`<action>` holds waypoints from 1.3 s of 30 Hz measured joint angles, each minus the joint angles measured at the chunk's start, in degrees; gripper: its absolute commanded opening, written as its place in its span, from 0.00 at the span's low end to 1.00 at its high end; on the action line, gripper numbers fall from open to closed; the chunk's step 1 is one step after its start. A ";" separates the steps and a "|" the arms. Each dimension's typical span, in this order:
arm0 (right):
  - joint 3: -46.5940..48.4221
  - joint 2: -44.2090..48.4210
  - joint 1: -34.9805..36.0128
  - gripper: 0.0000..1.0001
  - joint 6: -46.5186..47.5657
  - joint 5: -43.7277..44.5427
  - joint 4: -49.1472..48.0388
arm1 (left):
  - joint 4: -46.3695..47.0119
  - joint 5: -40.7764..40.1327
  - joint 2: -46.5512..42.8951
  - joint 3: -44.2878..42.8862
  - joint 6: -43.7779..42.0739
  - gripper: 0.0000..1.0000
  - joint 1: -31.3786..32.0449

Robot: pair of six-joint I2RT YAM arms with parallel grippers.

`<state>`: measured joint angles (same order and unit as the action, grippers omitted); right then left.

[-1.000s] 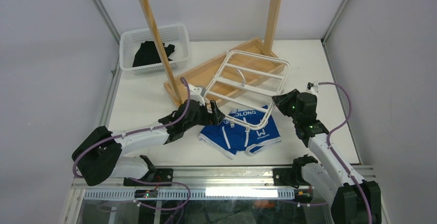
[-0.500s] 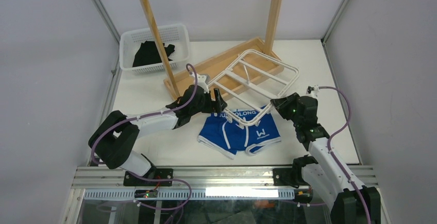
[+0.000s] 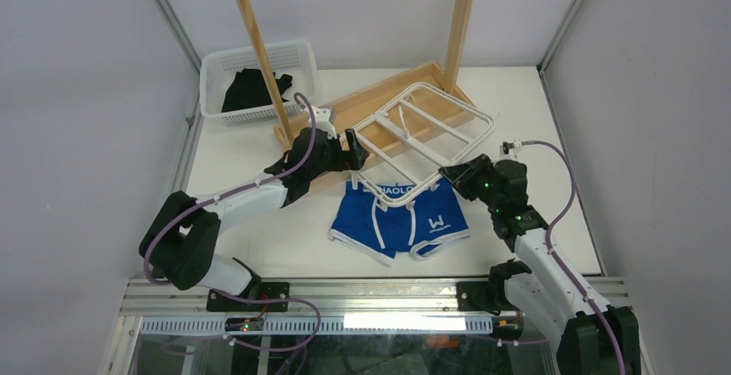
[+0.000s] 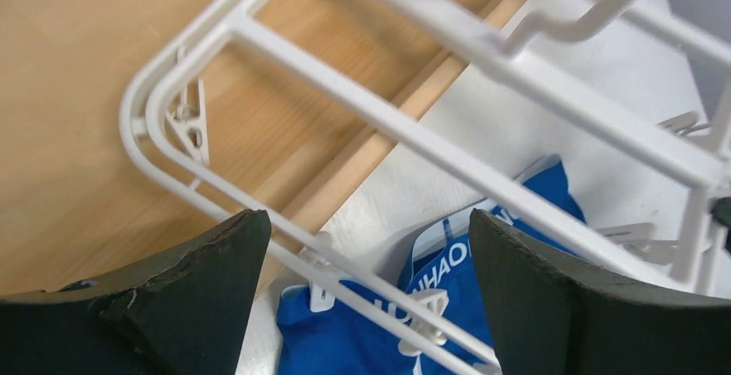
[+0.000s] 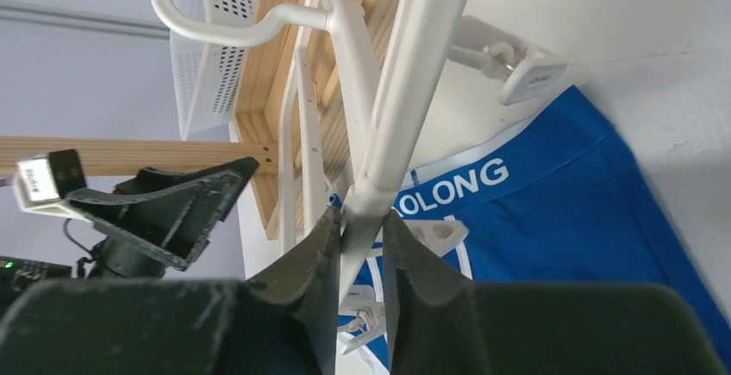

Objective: Clip the underwear to the hanger
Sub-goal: Open the clamp at the hanger.

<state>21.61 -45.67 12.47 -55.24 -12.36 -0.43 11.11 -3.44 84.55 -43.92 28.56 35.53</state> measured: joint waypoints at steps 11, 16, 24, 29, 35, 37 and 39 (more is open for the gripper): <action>1.49 -1.05 4.13 0.06 -1.29 -0.31 -1.03 | -6.08 2.43 -13.14 -2.14 -5.81 0.87 0.13; 2.51 -1.07 4.90 0.06 -1.38 -0.33 -1.77 | -8.52 6.38 -13.14 -5.84 -10.43 0.87 4.83; 2.60 -1.16 5.03 0.06 -1.51 -0.35 -2.27 | -11.45 9.86 -4.44 -12.46 -15.89 0.86 14.80; 2.60 -1.16 5.03 0.06 -1.49 -0.35 -2.27 | -13.90 10.05 -0.02 -16.15 -17.75 0.79 17.40; 2.60 -1.09 5.05 0.06 -1.49 -0.35 -2.23 | -15.76 10.21 5.92 -21.16 -19.63 0.72 18.73; 2.60 -1.03 5.05 0.06 -1.49 -0.37 -2.21 | -16.50 10.29 7.32 -21.81 -20.24 0.69 18.88; 2.60 -0.94 5.05 0.06 -1.42 -0.35 -1.97 | -17.16 10.45 8.55 -22.45 -20.81 0.67 18.88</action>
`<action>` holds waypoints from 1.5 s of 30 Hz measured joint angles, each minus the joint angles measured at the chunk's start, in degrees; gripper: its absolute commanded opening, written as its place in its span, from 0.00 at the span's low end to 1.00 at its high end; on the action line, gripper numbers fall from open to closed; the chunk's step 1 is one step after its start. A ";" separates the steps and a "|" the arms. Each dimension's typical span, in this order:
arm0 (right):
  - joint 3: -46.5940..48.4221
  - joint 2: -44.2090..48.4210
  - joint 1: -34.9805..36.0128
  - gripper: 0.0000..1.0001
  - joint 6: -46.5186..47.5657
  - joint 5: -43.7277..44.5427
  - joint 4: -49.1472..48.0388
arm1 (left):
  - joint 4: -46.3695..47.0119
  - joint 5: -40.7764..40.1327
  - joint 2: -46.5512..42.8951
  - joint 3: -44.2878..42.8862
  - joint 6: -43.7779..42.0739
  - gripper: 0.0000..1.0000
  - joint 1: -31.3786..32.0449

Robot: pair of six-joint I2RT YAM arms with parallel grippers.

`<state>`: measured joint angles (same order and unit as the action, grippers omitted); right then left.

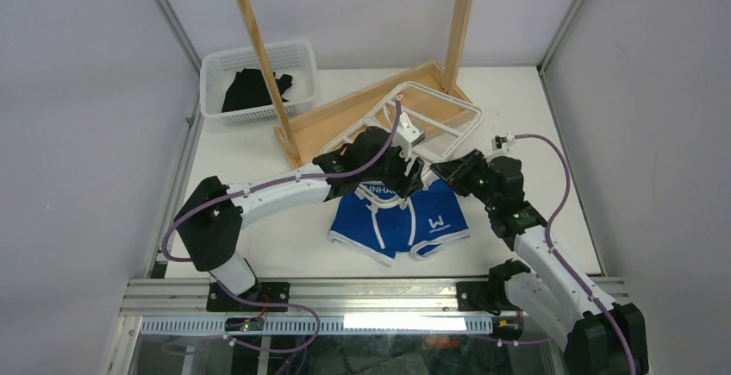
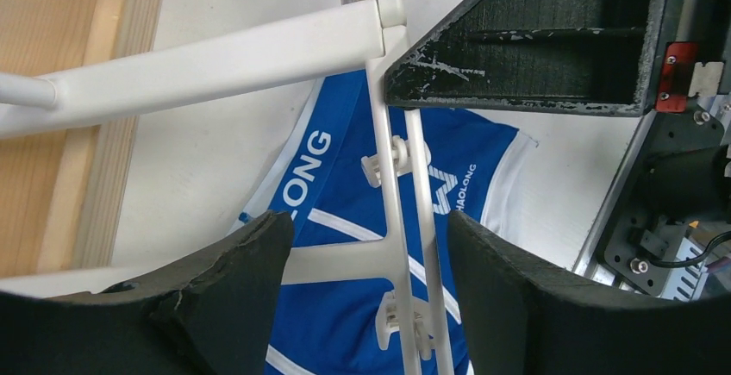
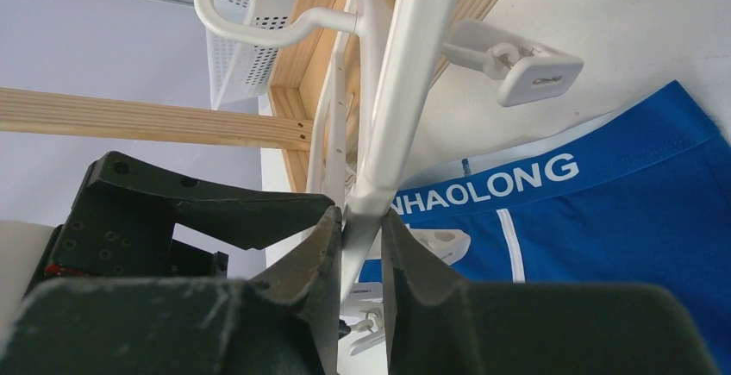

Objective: Clip the underwear to the hanger
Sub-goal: Open the clamp at the hanger.

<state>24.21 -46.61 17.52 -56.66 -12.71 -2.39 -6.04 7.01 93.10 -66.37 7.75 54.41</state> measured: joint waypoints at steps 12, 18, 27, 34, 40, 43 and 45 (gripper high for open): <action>0.00 0.24 -0.02 0.08 0.17 0.04 1.14 | -3.50 2.29 3.61 -4.61 -2.62 0.29 0.11; 0.02 0.33 0.13 0.15 0.98 -0.31 2.67 | -5.55 2.38 3.98 -5.90 -3.87 0.00 1.03; 2.84 3.10 0.37 0.44 11.96 -3.06 7.17 | -8.76 1.86 2.75 -5.86 -5.66 0.00 0.61; 4.00 11.78 0.37 0.52 24.65 -7.06 5.20 | -14.32 2.51 0.94 -4.72 -6.91 0.00 -2.16; -0.33 17.77 0.37 0.55 32.68 -9.79 -0.61 | -17.09 5.07 -1.29 -4.61 -8.48 0.00 -4.66; -2.67 17.90 0.37 0.56 34.53 -10.49 -2.16 | -18.16 5.14 -2.99 -3.63 -8.72 0.00 -5.03; -2.62 16.72 0.37 0.56 35.58 -10.49 -1.99 | -18.93 5.20 -4.02 -3.04 -8.79 0.00 -5.03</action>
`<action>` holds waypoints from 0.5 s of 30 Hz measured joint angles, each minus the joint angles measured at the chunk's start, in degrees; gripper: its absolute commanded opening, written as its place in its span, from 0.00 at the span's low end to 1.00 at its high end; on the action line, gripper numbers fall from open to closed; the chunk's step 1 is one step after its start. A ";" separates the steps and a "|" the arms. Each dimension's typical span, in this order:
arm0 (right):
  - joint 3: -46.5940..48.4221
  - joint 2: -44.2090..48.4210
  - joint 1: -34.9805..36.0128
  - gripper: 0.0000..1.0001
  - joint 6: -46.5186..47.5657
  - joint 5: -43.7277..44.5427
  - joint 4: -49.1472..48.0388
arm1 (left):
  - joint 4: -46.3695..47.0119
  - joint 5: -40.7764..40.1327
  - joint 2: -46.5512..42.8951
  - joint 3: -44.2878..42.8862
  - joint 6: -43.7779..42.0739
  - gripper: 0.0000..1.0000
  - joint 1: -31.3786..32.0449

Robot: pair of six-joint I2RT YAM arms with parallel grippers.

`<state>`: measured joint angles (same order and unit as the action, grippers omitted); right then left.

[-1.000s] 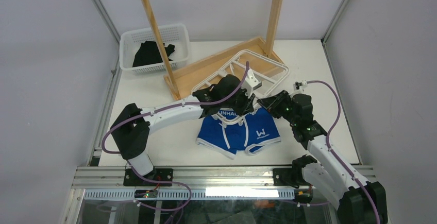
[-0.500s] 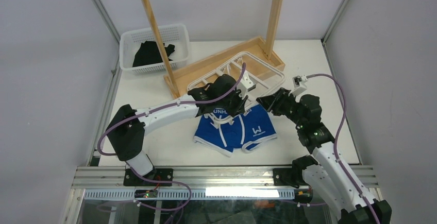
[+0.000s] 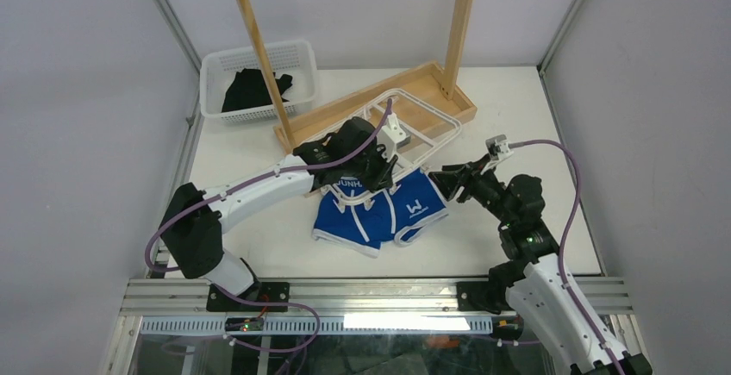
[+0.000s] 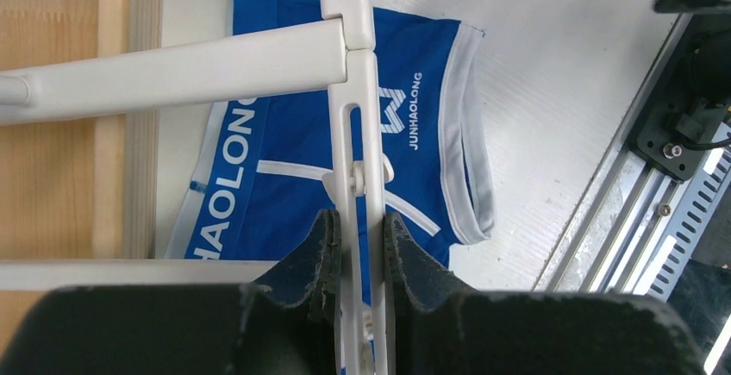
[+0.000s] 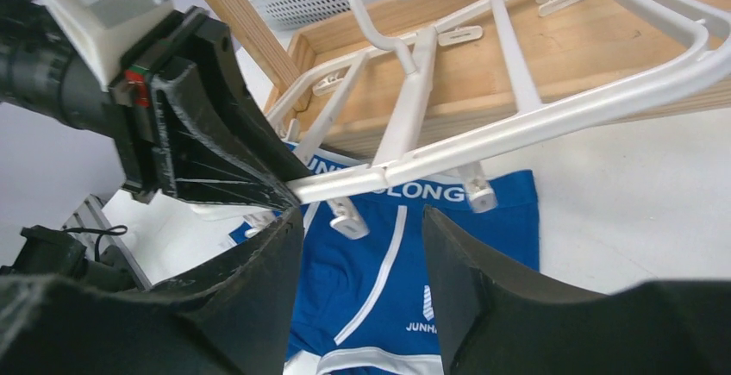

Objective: Clip the underwear to the hanger
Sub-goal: Open the clamp at the hanger.

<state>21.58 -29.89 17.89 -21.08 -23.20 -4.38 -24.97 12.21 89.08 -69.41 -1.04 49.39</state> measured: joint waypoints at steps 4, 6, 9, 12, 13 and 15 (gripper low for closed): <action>2.12 -3.17 0.00 0.55 1.70 -0.26 1.38 | -1.46 0.13 -0.61 -0.11 -0.72 0.00 0.00; 3.74 -5.14 0.00 0.55 2.69 -1.20 2.12 | -3.15 0.13 -0.52 -0.94 -1.55 0.00 0.00; 6.47 -6.58 0.00 0.55 3.98 -1.70 3.89 | -7.02 0.44 0.55 -4.52 -2.82 0.00 0.00; 9.38 -6.91 0.00 0.55 4.92 -0.55 6.03 | -10.91 1.20 3.43 -10.08 -4.13 0.00 0.00; 10.27 -6.88 0.00 0.55 5.11 0.31 6.60 | -12.00 1.38 4.39 -11.63 -4.59 0.00 0.00; 11.47 -6.62 0.00 0.55 5.40 2.21 7.45 | -15.23 1.55 7.10 -15.85 -6.23 0.00 0.00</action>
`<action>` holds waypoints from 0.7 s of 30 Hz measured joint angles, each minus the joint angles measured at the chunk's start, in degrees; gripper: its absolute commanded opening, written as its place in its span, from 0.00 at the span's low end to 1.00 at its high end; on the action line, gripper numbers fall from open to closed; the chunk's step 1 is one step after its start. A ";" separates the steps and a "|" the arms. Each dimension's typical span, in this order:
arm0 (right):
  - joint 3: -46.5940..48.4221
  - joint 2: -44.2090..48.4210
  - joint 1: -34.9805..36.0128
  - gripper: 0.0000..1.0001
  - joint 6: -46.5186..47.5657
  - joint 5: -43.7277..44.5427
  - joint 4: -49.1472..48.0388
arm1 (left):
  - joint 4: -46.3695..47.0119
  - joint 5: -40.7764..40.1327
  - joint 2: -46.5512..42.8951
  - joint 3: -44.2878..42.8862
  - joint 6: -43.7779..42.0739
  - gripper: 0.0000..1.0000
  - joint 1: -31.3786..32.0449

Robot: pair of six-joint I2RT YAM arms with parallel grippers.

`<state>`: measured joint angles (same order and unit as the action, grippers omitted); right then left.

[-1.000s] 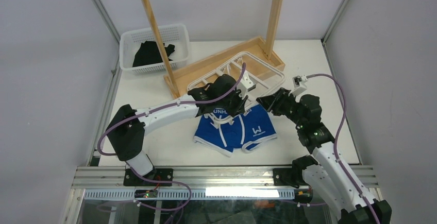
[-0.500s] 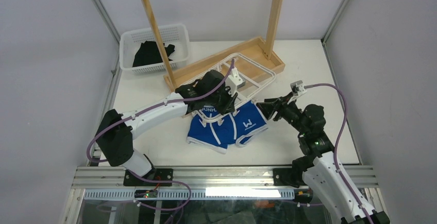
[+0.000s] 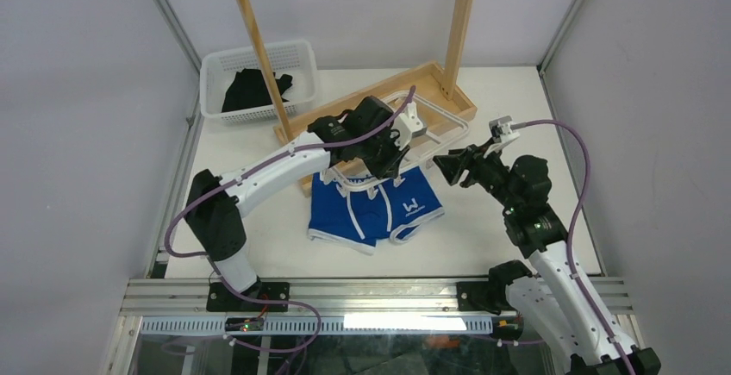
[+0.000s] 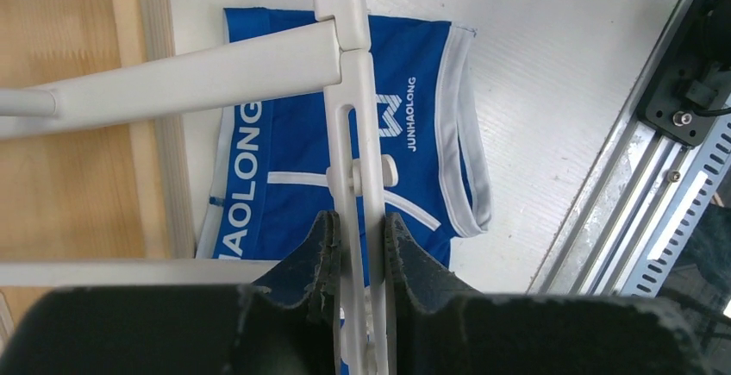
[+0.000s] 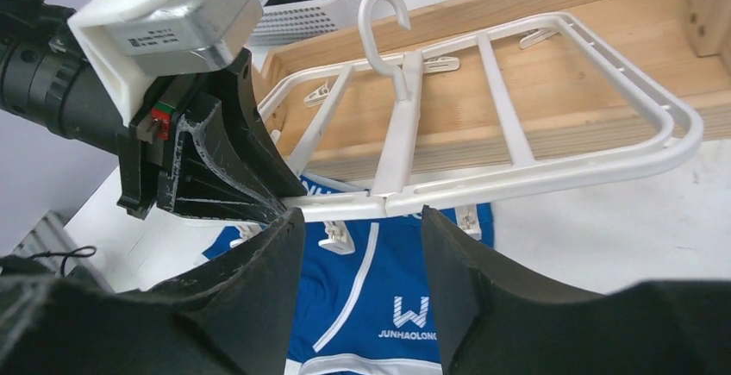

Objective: Clip the underwear to the hanger
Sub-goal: Open the clamp at the hanger.

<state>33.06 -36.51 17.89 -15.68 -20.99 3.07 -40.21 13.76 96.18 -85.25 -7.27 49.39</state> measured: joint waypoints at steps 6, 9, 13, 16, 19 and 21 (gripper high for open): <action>0.70 0.72 0.00 0.57 1.44 4.04 3.63 | -8.92 0.52 7.39 -11.15 -6.10 0.00 -0.94; 0.70 0.57 0.00 0.59 3.54 2.34 4.94 | -11.91 2.84 9.03 -13.27 -8.85 0.00 -3.08; -0.31 0.68 0.00 0.61 6.78 -6.38 3.28 | -14.78 6.19 9.14 -13.31 -11.76 0.00 -7.39; -3.98 0.76 0.00 0.65 6.54 -12.83 -2.49 | -15.65 7.30 8.61 -13.09 -13.38 0.00 -8.63; -11.74 0.00 0.02 0.65 3.39 -18.14 -16.65 | -15.78 7.23 7.04 -11.26 -14.82 0.00 -8.94; -18.49 -1.92 0.15 0.67 0.79 -20.81 -29.49 | -16.04 7.21 6.08 -9.99 -15.50 0.00 -8.96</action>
<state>14.57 -38.44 18.04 -14.90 -41.80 -26.41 -56.25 20.97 102.26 -95.24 -22.76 40.42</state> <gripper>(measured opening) 0.653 0.154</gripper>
